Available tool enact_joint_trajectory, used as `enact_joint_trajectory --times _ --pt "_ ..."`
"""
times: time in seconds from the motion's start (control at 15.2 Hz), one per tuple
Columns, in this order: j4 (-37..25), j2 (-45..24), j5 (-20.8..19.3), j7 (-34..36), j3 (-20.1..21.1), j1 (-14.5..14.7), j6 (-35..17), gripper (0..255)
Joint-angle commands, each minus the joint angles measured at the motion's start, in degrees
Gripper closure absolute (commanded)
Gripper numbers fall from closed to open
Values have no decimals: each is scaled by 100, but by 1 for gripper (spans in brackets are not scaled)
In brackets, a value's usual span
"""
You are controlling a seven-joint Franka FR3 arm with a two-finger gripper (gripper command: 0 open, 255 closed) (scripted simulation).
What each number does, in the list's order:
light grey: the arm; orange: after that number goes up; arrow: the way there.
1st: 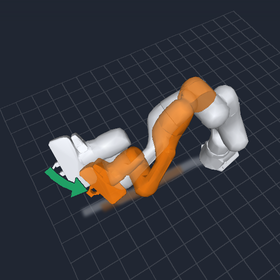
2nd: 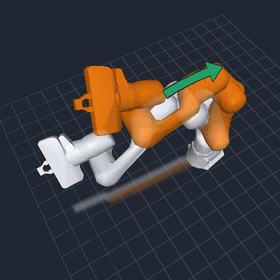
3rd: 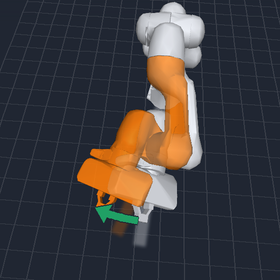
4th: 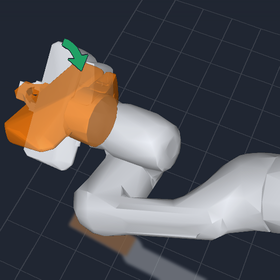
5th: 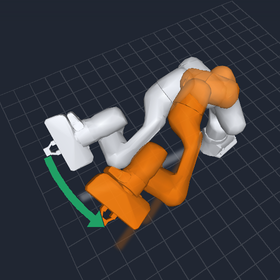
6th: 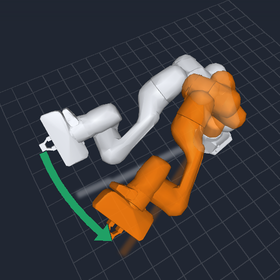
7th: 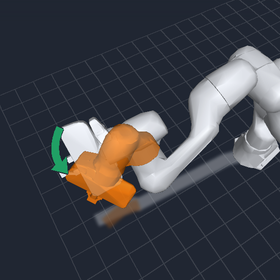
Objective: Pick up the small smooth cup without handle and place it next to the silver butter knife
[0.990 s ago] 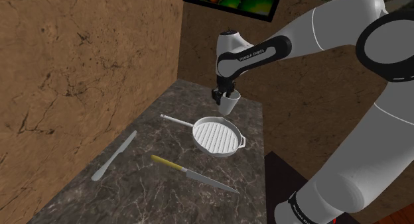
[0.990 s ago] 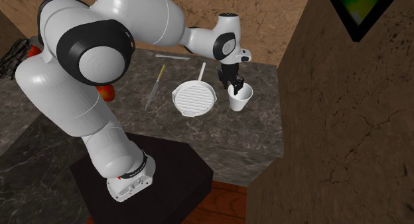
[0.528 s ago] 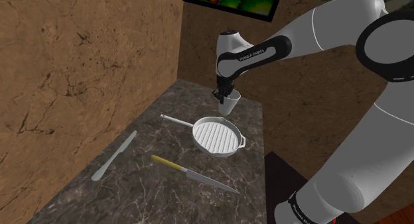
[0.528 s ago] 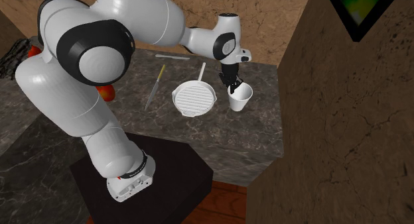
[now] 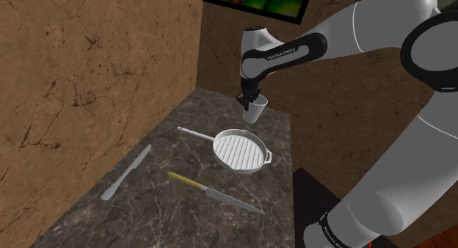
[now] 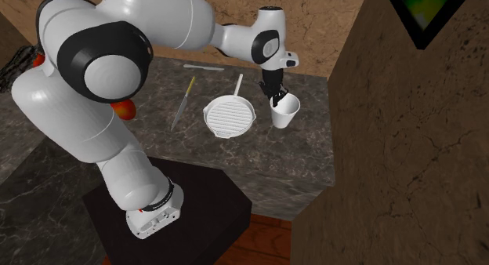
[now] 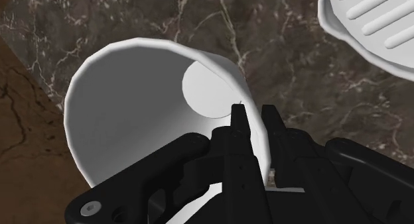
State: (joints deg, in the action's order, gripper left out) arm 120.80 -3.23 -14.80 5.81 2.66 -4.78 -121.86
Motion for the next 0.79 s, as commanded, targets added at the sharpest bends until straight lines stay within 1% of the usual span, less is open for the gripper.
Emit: enact_joint_trajectory --times 0.0,0.73 --pt "-70 89 30 -41 5 3 155 255" --pt "-588 378 143 -236 21 17 943 255"
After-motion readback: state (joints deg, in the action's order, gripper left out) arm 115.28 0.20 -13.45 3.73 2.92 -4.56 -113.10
